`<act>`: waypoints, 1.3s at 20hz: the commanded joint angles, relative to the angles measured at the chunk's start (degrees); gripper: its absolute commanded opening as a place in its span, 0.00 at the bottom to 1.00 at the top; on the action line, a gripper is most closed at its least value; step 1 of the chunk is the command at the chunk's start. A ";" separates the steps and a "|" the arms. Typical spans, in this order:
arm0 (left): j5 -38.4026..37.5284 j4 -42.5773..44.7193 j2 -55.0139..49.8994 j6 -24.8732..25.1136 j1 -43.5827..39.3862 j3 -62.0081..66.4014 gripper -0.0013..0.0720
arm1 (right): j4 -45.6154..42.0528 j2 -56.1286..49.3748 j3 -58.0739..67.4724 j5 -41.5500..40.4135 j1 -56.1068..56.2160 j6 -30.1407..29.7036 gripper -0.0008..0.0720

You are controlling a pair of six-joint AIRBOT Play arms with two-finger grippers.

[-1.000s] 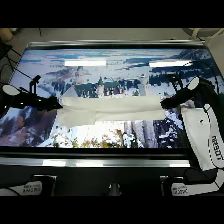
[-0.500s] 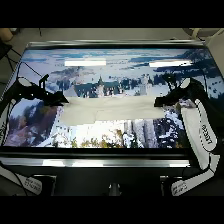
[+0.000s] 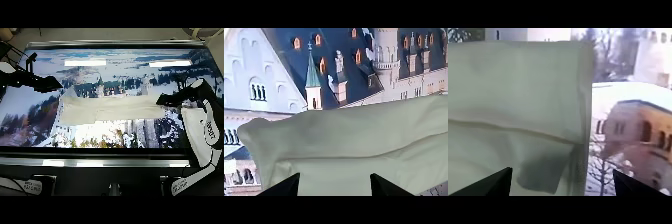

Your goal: Fold the shirts.

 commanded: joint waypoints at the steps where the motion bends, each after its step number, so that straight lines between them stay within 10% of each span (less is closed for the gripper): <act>1: 0.09 0.00 3.87 0.04 -1.16 0.42 0.73 | 4.66 -3.61 0.13 7.13 0.39 0.63 0.93; 4: 0.07 0.00 4.39 -0.02 -3.06 0.42 0.73 | 3.67 -4.76 0.13 9.07 2.27 0.66 0.65; 6: 0.22 0.00 3.87 -0.02 -4.85 0.33 0.66 | 4.15 -4.61 0.15 8.52 2.49 -0.57 0.04; 8: 0.24 -0.02 2.51 0.00 -7.37 0.33 0.23 | 4.66 -2.91 0.17 8.20 2.38 -3.21 0.04; 10: 2.60 -0.33 0.50 -0.04 -11.23 -0.11 0.05 | 5.81 0.96 0.17 7.82 2.40 -6.40 0.04; 26: 32.59 -31.28 -21.62 -5.90 -44.72 -0.48 0.05 | 12.76 35.43 0.15 20.28 9.66 3.15 0.04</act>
